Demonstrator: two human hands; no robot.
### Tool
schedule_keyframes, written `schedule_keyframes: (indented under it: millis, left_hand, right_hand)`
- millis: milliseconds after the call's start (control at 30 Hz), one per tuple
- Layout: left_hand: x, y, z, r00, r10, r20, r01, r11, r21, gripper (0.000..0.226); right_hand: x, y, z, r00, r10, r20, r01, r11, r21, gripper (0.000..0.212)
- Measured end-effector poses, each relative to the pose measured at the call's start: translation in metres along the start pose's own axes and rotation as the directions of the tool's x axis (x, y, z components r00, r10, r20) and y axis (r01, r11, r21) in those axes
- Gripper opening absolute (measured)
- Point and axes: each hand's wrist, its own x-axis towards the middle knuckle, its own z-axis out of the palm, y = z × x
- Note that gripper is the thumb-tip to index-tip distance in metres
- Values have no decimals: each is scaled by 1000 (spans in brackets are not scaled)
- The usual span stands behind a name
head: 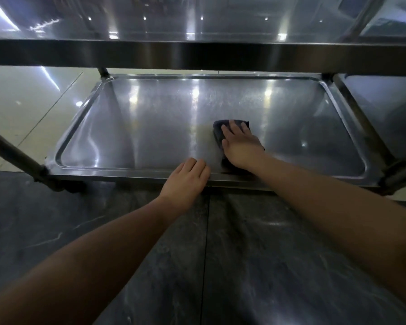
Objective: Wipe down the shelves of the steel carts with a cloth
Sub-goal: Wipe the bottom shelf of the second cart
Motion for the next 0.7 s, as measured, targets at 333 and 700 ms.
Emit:
schedule_keyframes:
  millis: [333, 700]
  left_hand:
    - [-23, 24, -13, 994, -64, 84, 69, 996, -55, 60]
    - [-82, -7, 5, 975, -220, -46, 210, 966, -152, 58]
  right_hand:
    - [-76, 0, 15, 999, -37, -24, 37, 999, -21, 57]
    - [-52, -53, 18, 999, -47, 11, 47, 999, 26, 55]
